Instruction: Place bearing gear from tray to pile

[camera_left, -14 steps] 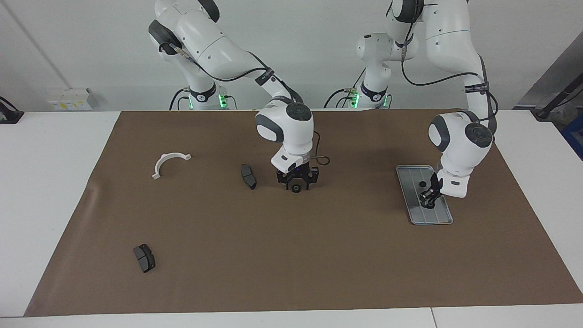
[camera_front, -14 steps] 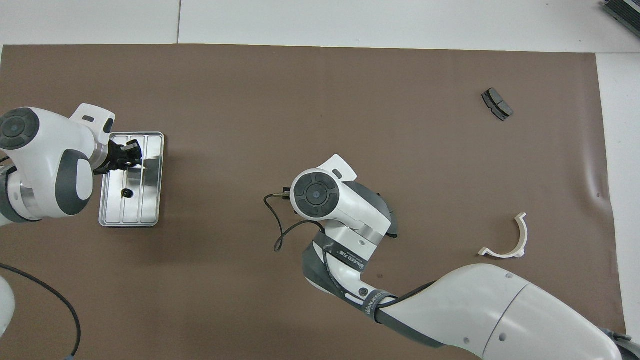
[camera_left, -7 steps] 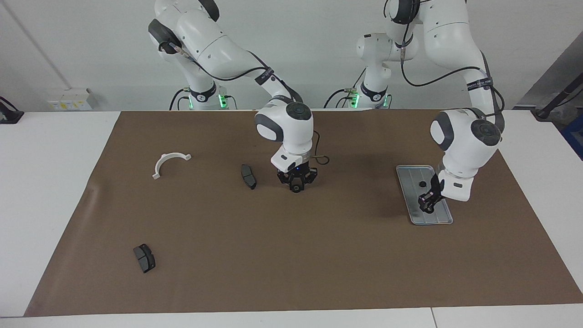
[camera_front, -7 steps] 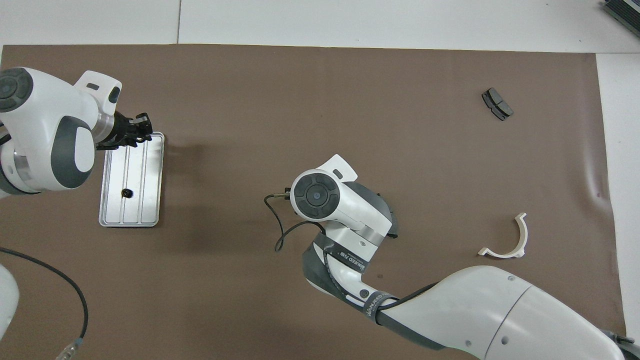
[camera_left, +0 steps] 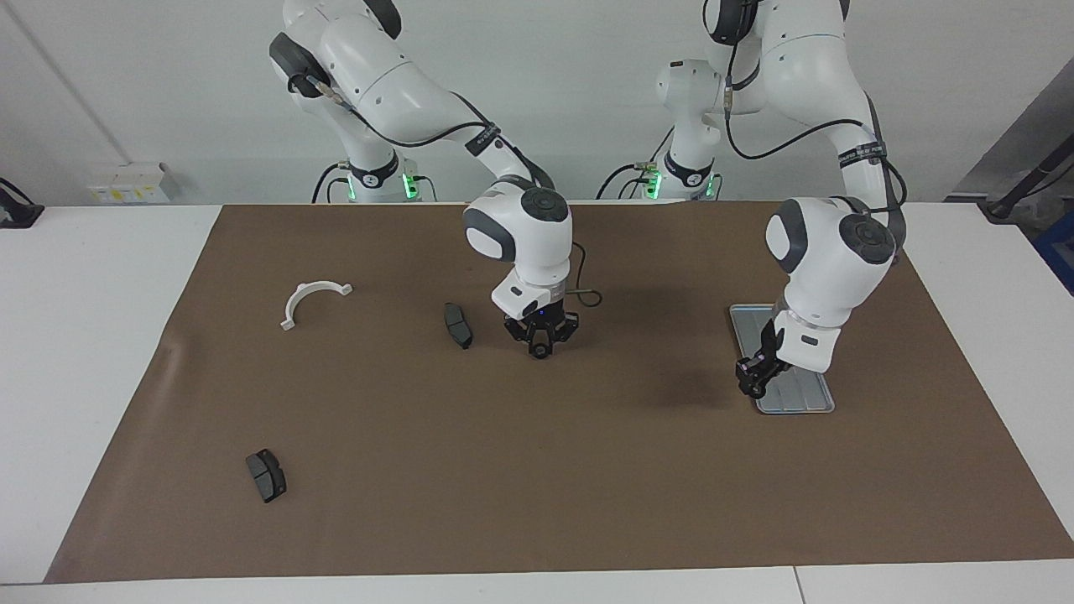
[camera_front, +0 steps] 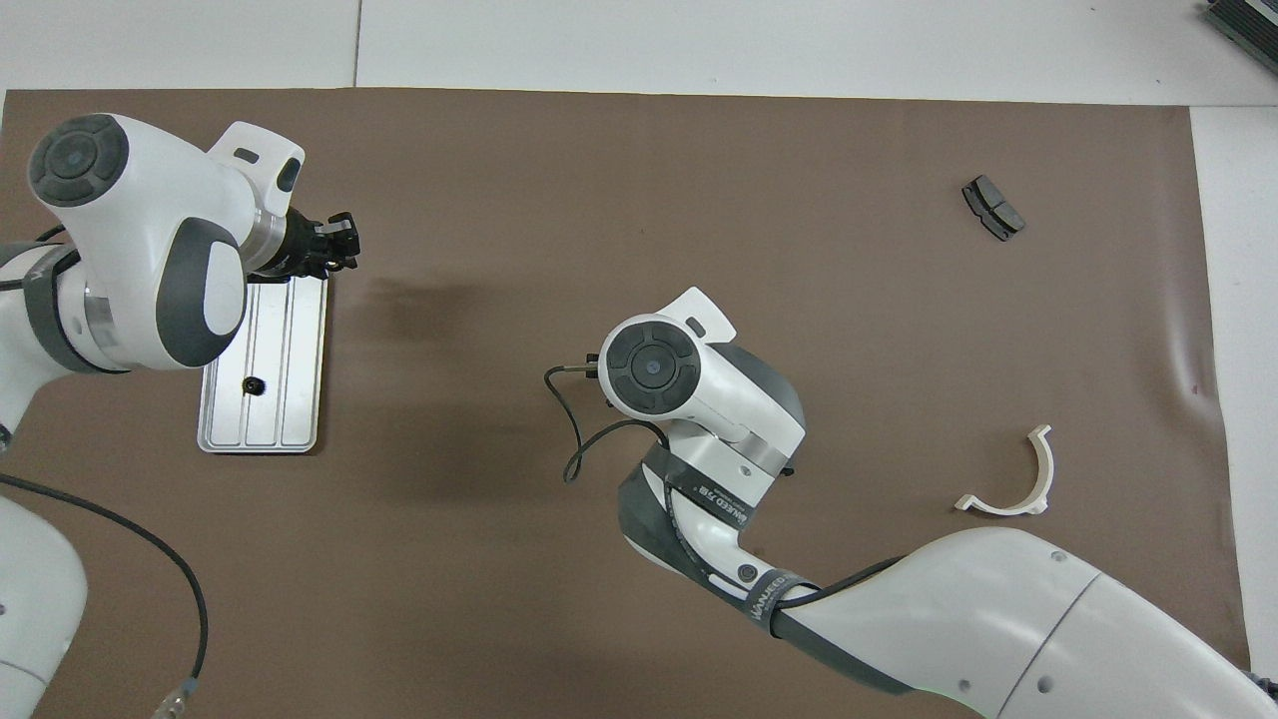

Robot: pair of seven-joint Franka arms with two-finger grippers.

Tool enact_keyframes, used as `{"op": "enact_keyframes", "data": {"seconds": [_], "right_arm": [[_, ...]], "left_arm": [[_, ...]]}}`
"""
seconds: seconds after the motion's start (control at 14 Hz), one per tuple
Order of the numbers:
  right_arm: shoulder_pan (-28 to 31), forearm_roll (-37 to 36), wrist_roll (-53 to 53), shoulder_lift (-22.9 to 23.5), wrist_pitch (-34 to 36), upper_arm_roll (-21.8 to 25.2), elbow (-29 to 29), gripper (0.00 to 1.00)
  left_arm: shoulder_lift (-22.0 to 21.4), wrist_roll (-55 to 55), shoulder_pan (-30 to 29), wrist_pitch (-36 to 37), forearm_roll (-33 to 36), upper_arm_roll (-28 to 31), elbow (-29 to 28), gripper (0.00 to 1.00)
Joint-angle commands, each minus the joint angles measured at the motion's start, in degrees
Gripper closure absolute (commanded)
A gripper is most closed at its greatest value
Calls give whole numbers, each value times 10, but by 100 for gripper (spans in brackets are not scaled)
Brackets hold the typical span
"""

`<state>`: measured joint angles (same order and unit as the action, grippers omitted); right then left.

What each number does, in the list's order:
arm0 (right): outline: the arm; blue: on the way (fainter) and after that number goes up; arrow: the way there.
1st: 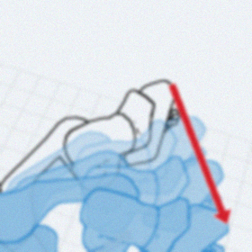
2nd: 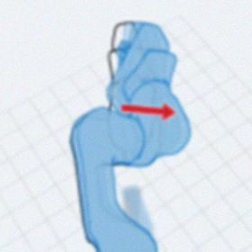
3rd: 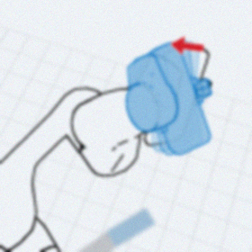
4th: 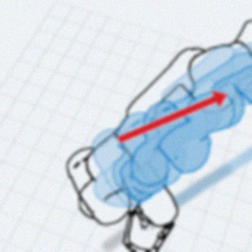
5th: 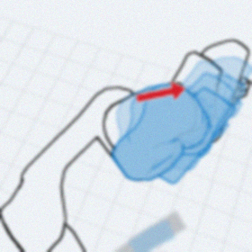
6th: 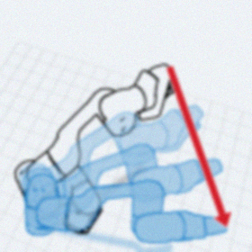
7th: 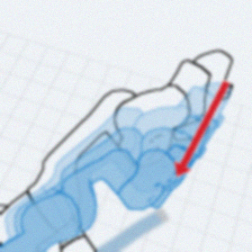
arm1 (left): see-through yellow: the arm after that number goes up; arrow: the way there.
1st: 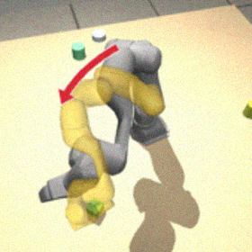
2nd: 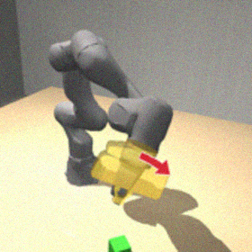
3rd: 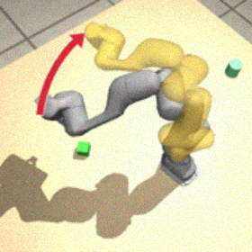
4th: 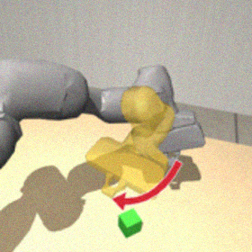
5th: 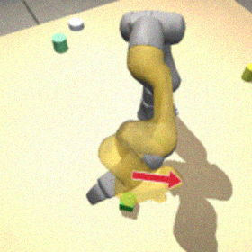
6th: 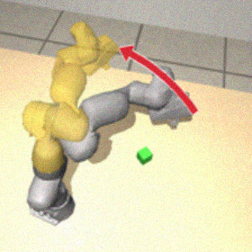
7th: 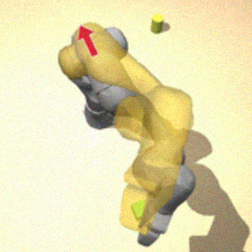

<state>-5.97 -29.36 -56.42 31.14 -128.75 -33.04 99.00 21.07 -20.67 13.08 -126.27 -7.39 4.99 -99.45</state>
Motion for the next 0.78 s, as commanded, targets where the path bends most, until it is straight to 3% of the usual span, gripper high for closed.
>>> {"op": "enact_keyframes", "data": {"seconds": [0.0, 0.43, 0.71], "right_arm": [[23, 40, 62, -62, 25, 15, 7, 100], [25, 213, 347, -129, 48, 186, 8, 100], [33, 245, 483, -130, 42, 269, 29, 100]], "left_arm": [[6, -8, 40, 9, -9, 9, 15, 100], [8, -97, 173, 1, -7, 11, 17, 100], [18, -105, 250, -4, -7, 10, 15, 100]]}}
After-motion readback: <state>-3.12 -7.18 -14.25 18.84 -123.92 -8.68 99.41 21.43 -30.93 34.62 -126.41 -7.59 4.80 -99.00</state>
